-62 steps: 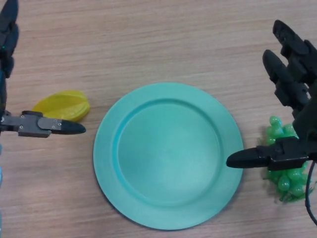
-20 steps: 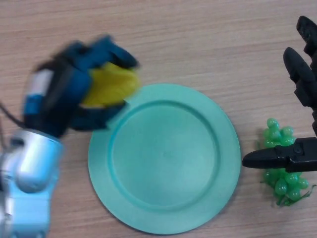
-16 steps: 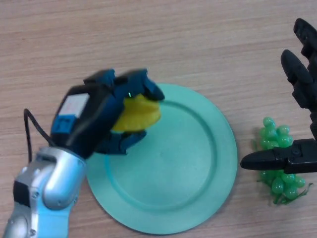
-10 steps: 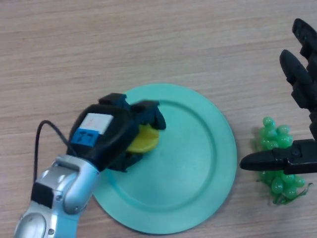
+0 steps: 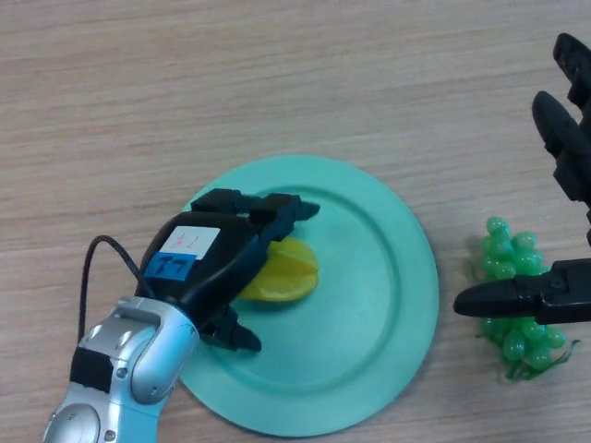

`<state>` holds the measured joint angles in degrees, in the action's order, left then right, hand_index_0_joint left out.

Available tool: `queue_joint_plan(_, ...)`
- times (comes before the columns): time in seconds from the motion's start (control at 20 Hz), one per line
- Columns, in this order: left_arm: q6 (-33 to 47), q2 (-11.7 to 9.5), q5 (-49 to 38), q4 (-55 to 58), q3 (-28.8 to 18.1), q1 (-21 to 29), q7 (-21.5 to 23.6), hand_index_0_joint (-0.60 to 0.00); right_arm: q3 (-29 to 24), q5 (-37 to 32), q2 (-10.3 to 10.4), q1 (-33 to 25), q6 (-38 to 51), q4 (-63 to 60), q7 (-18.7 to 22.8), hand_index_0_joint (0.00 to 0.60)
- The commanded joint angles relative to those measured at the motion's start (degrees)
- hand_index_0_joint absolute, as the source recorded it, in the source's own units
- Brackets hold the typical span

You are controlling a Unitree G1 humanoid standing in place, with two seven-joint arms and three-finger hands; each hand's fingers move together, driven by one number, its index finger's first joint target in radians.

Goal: Pick up the yellow starfruit and place it on the plate

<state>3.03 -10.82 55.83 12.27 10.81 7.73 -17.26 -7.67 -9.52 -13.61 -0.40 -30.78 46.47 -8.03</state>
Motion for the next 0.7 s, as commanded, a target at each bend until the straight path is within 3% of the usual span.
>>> queue_joint_plan(0.05, 2.0, -0.7, -1.0, 5.6, -4.0, 2.8, 2.9, 0.000, -2.1, -1.2, -1.4, -1.2, 6.0, 3.5, 0.2, 0.000)
queue_joint_plan(0.25, -1.5, -2.3, -14.8, 10.5, -9.5, 4.3, 6.0, 0.000, -1.6, -1.0, -1.4, -1.4, 6.3, 2.6, -0.1, 0.000)
queue_joint_plan(0.4, -1.3, -4.2, -33.2, 11.8, -15.1, 3.5, 10.8, 0.000, -1.6, -1.0, -1.7, -1.9, 6.2, 1.9, -0.6, 0.000)
queue_joint_plan(0.5, -0.2, -5.9, -44.3, 11.8, -18.4, 1.0, 10.4, 0.000, -1.3, -1.1, -1.4, -1.5, 7.6, 0.6, -1.0, 0.000)
queue_joint_plan(0.6, -4.0, -6.3, -51.6, 14.2, -21.1, -1.6, 8.3, 0.000, -1.3, -1.5, -1.4, -1.8, 8.2, -0.2, -0.7, 0.000)
queue_joint_plan(0.7, -8.2, -5.8, -61.1, 16.5, -23.7, -2.8, 11.8, 0.000, -0.7, -1.4, -1.5, -2.1, 8.6, -1.2, -0.4, 0.000)
